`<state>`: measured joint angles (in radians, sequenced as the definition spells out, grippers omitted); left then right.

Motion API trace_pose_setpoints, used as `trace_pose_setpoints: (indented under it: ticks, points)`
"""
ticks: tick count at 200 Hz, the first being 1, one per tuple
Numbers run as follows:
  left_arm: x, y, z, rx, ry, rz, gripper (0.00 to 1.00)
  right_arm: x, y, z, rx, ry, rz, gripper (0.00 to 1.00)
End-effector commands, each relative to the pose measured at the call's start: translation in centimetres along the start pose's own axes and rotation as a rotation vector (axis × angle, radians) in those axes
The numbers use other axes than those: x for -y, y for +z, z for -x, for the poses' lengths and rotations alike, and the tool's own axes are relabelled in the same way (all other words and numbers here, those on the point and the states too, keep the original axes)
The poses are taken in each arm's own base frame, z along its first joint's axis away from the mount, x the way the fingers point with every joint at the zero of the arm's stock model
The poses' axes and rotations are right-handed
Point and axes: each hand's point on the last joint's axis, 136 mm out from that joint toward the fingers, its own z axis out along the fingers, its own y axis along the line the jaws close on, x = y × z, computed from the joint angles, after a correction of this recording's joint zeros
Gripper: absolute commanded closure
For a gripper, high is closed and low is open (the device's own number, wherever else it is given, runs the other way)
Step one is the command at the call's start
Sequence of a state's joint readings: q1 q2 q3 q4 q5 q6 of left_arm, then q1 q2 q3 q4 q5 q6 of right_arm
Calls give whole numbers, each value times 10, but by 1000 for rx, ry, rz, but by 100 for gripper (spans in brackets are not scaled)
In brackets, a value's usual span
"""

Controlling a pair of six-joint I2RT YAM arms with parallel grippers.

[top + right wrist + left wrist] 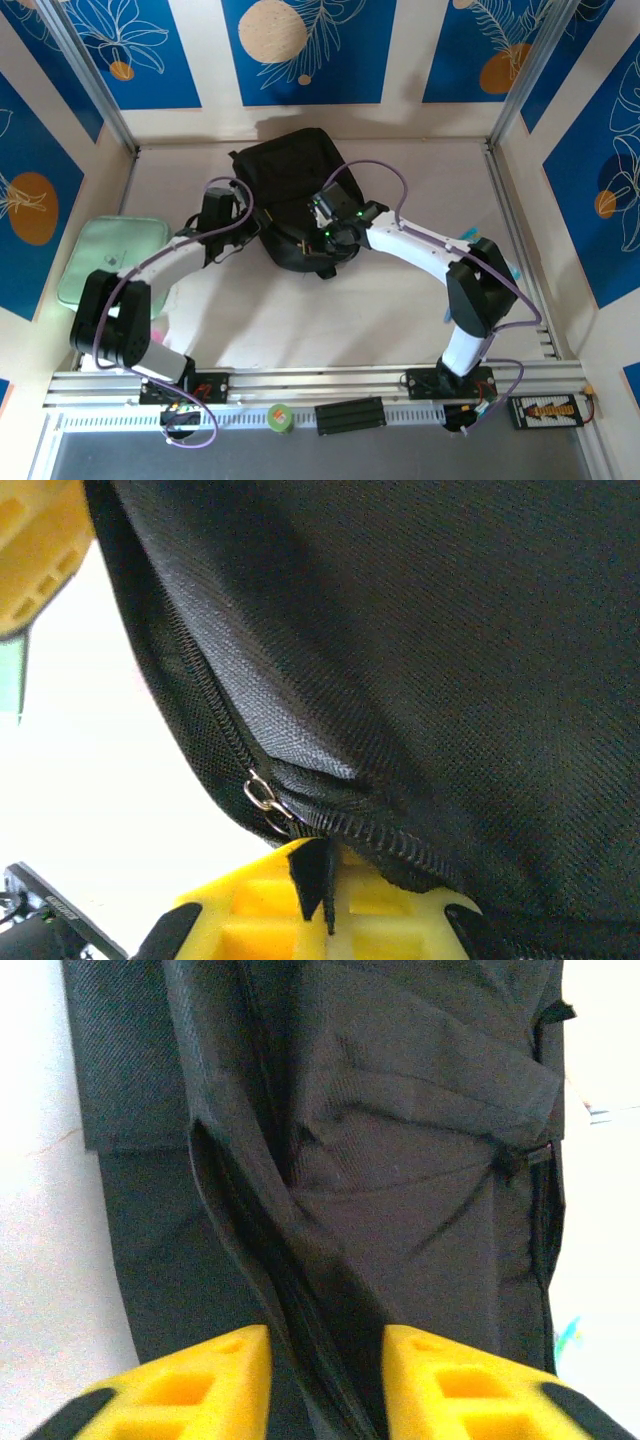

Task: Pack the student bag
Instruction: Zip the student bag at the top-center of the table.

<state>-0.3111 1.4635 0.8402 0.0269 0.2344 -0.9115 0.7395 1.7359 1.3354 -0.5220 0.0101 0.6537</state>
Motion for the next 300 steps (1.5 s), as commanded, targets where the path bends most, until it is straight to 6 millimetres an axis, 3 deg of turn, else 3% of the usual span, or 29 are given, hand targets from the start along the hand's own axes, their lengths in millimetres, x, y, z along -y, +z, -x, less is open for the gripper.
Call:
trace_pose_setpoints:
  ticks: [1,44,122,171,203,251,276,300]
  points:
    - [-5,-16,-5,22,-46,-12,59,-30,3,11,8,-63,100,100]
    - [10,-20,-33,-42,-147,-137,52,-42,8,10,-15,-75,140,100]
    - [15,-5,-27,-48,-144,-129,56,-50,2,-4,-54,-106,159,100]
    - [5,-6,-20,-26,-118,-64,100,-37,-13,-1,-20,-79,71,100]
    - [-6,-16,-12,4,-68,7,100,-14,-32,0,5,-8,-80,100]
    - [-24,-19,-14,9,-52,78,100,8,-41,-3,40,62,-212,100]
    - [-26,-18,-15,4,-46,86,100,5,-41,-2,56,57,-204,100]
    - [-13,-16,-16,-16,-30,21,100,-20,-41,1,57,-14,-60,99]
